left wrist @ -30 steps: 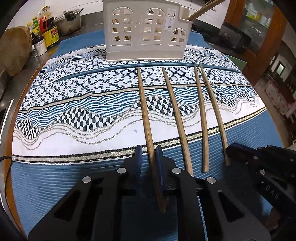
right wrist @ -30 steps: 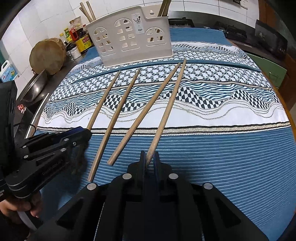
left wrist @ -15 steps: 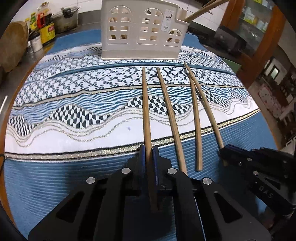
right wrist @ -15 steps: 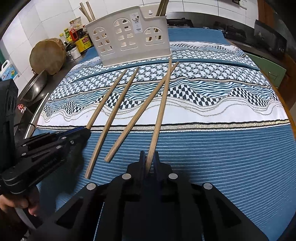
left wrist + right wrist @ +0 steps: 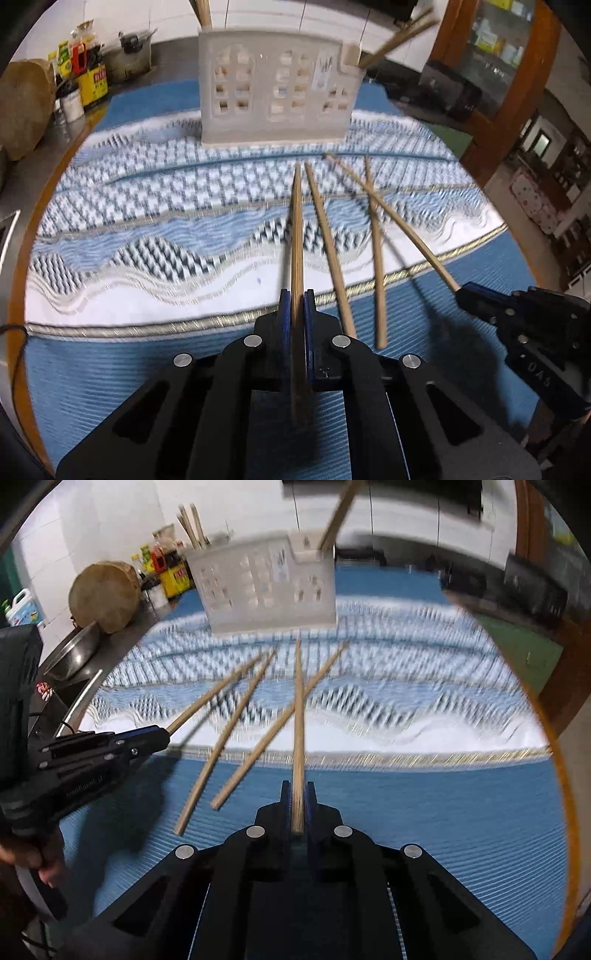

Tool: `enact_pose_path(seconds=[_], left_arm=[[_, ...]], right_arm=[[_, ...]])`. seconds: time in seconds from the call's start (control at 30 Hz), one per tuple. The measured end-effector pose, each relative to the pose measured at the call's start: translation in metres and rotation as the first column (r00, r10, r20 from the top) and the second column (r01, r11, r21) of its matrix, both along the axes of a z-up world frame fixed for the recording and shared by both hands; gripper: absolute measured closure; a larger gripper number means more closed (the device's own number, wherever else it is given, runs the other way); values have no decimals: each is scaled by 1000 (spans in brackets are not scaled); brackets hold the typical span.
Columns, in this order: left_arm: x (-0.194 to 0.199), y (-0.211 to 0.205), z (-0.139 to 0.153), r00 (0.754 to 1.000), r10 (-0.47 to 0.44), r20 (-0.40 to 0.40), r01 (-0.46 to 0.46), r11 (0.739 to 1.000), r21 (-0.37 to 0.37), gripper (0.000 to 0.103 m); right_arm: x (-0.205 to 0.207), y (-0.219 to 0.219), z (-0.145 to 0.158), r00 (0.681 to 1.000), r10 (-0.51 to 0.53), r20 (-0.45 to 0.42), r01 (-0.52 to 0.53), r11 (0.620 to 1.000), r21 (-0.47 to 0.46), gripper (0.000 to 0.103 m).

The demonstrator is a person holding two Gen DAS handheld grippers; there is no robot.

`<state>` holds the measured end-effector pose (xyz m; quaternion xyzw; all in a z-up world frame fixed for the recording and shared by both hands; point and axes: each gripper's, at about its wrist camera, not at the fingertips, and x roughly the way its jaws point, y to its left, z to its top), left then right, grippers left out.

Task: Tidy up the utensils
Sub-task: 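Lift both chopsticks upright, insert them into the white holder, and open both grippers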

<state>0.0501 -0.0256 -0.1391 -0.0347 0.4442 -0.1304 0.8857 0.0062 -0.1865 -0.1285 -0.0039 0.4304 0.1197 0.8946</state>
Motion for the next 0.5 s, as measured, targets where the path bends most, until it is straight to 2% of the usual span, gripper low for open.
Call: enact_pose_path(seconds=[0.27, 0.5], left_arm=[[8, 9, 46, 991, -2, 131, 8, 999, -45, 97], [25, 17, 74, 979, 4, 203, 10, 998, -70, 97]], right_arm=[[6, -8, 70, 979, 19, 202, -22, 1000, 14, 96], [32, -10, 115, 960, 53, 275, -71, 996, 55, 96]])
